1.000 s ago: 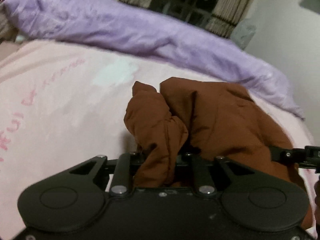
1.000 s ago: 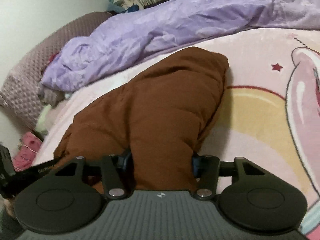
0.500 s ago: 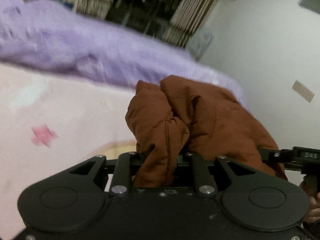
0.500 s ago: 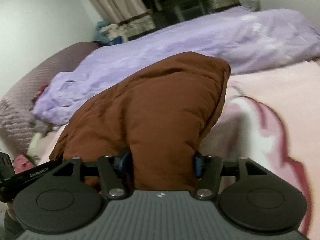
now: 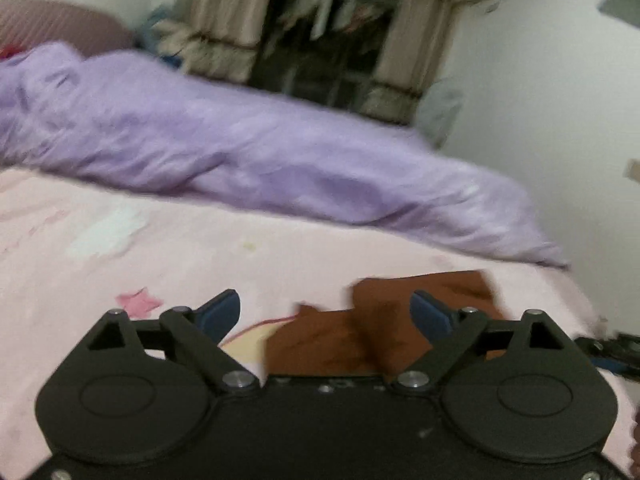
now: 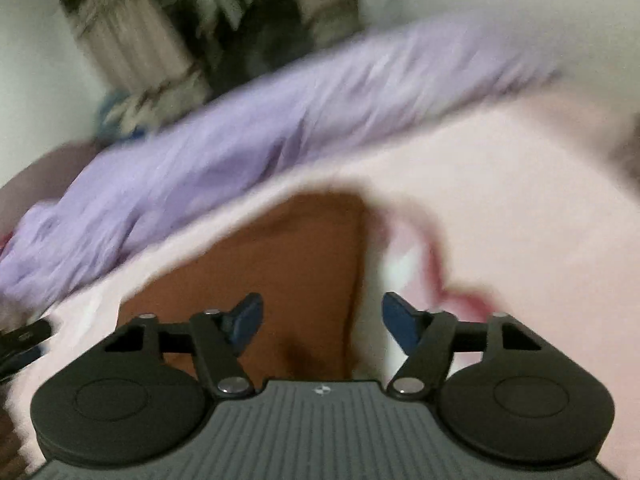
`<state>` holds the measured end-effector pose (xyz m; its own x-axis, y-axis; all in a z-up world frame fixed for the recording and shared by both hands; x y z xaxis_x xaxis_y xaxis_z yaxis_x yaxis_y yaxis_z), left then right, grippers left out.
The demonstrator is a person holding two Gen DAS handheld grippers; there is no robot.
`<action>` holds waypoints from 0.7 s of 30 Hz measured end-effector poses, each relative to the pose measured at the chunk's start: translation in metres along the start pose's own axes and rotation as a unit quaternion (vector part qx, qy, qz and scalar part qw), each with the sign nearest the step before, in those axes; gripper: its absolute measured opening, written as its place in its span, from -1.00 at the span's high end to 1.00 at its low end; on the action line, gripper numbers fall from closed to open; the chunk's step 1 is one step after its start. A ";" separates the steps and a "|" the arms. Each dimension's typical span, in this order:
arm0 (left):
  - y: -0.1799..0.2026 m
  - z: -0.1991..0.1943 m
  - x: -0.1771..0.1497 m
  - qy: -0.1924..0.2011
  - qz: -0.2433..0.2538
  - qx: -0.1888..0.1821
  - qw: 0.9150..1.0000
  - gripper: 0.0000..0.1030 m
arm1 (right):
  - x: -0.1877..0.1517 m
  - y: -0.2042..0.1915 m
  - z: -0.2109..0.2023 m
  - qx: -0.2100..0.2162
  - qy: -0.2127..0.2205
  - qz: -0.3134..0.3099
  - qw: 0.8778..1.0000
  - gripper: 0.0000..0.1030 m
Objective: Fold large clothes
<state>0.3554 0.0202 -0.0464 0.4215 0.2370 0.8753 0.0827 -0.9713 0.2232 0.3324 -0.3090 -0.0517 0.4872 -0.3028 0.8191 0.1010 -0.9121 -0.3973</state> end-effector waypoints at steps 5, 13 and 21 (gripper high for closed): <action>0.049 0.000 -0.048 -0.044 0.082 -0.035 0.995 -0.87 | -0.049 -0.038 -0.007 0.046 -0.061 -0.038 0.996 -0.02; 0.029 0.031 -0.093 -0.101 0.074 -0.031 0.992 -1.00 | -0.087 -0.048 0.016 -0.029 -0.072 -0.107 0.991 -0.13; 0.055 -0.041 -0.070 -0.067 0.189 0.081 0.976 -1.00 | -0.088 -0.065 -0.040 -0.094 -0.066 -0.114 0.987 -0.84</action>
<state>0.2932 -0.0487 -0.0784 0.5623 -0.1327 0.8162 0.0364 -0.9821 -0.1847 0.2478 -0.2343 -0.0815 0.5809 -0.0556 0.8121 0.0648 -0.9913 -0.1142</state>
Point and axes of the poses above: each gripper's, at about its wrist camera, not at the fingertips, and z roughly the way its jaws point, y to its right, x to its top, the point moved 3 cm from there along z, roughly the way its jaws point, and after that the axes turned 7 degrees about x, right-handed, at the moved point
